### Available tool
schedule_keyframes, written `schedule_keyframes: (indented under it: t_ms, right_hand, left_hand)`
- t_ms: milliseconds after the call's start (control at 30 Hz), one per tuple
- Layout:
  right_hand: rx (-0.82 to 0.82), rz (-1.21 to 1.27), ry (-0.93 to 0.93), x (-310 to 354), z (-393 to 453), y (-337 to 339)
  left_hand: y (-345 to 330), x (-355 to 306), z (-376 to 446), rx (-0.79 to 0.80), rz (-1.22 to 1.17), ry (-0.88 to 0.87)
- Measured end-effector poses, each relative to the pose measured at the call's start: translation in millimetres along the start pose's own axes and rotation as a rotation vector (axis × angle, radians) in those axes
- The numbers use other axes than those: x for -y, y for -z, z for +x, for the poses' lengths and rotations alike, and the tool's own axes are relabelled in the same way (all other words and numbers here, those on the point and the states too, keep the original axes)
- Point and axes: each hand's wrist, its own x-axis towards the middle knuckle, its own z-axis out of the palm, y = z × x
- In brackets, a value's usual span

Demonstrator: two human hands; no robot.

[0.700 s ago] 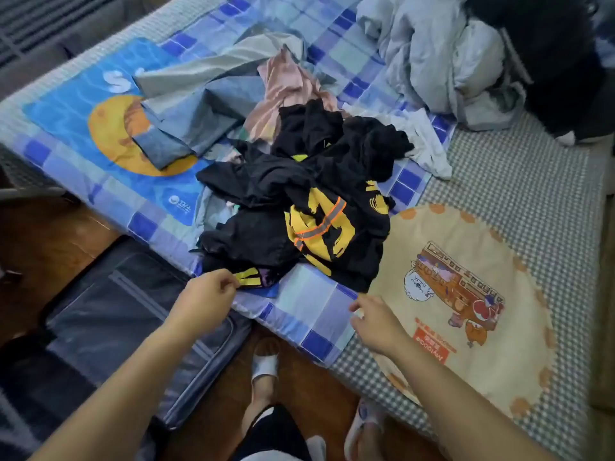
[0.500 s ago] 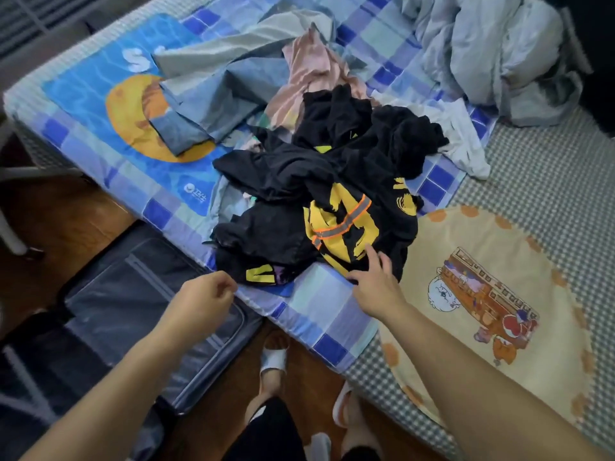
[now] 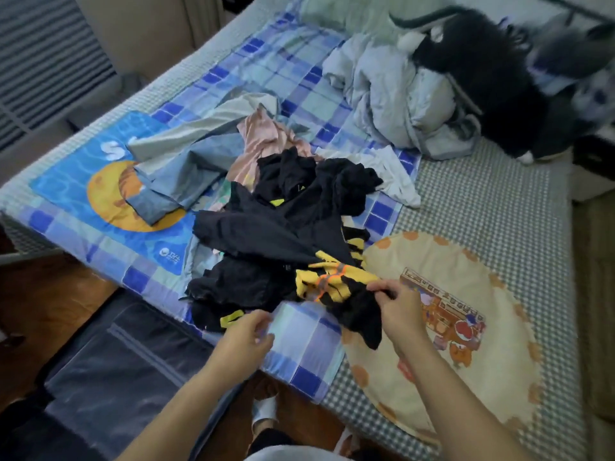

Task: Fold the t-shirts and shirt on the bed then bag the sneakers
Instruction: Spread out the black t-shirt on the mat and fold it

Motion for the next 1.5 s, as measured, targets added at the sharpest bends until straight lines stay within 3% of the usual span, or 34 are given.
schedule_keyframes:
  t_ms: [200,267,367,433,500,600,767,900,1000,1167,1233,1300,1367,1433,1467,1500]
  right_hand:
    - [0.063,0.594,0.021,31,-53,94]
    - [0.121,0.716,0.052,45,-58,129]
    - [0.159,0.864,0.101,53,-53,189]
    - [0.169,0.905,0.128,52,-45,229]
    - [0.181,0.918,0.132,50,-37,261]
    - [0.204,0.964,0.112,44,-34,290]
    - [0.181,0.979,0.118,38,-36,330]
    - [0.133,1.026,0.087,33,-30,379]
    - [0.146,1.012,0.074,25,-33,406]
    - [0.081,1.053,0.049,0,-33,447]
    - [-0.042,0.985,0.049,-14,-23,458]
    - [-0.140,0.760,0.117,-28,-24,462]
    - [-0.021,0.443,0.299,-35,-37,454]
    - [0.247,0.184,0.416,-30,-57,425]
    - [0.301,0.038,0.483,-32,-63,405]
    - [0.254,-0.110,0.542,-38,-62,384]
  left_hand:
    - [-75,-119,-5,0.198,0.009,-0.410]
    - [-112,-142,-10,0.077,0.024,-0.434]
    - [-142,-168,-13,-0.350,-0.109,-0.455]
    - [-142,-191,-14,-0.448,-0.213,-0.424]
    - [-139,-218,-21,-0.282,-0.326,-0.454]
    - [-159,-266,-40,0.083,-0.292,-0.511]
    - [-186,-328,-41,-0.025,-0.497,-0.473]
    - [-190,-363,-38,0.084,-0.438,-0.453]
    - [-209,-397,-38,0.101,-0.405,-0.589]
    - [-199,-431,-52,0.119,-0.559,-0.562]
    - [-183,-442,-55,0.073,-0.563,-0.555]
    - [-168,-459,-60,0.001,-0.358,-0.610]
    - [-158,-477,-67,-0.013,-0.102,-0.670]
    - [-153,-490,-73,0.032,-0.010,-0.687]
    - [-153,-493,-74,0.060,-0.001,-0.676]
    - [-155,-493,-74,0.086,-0.012,-0.658]
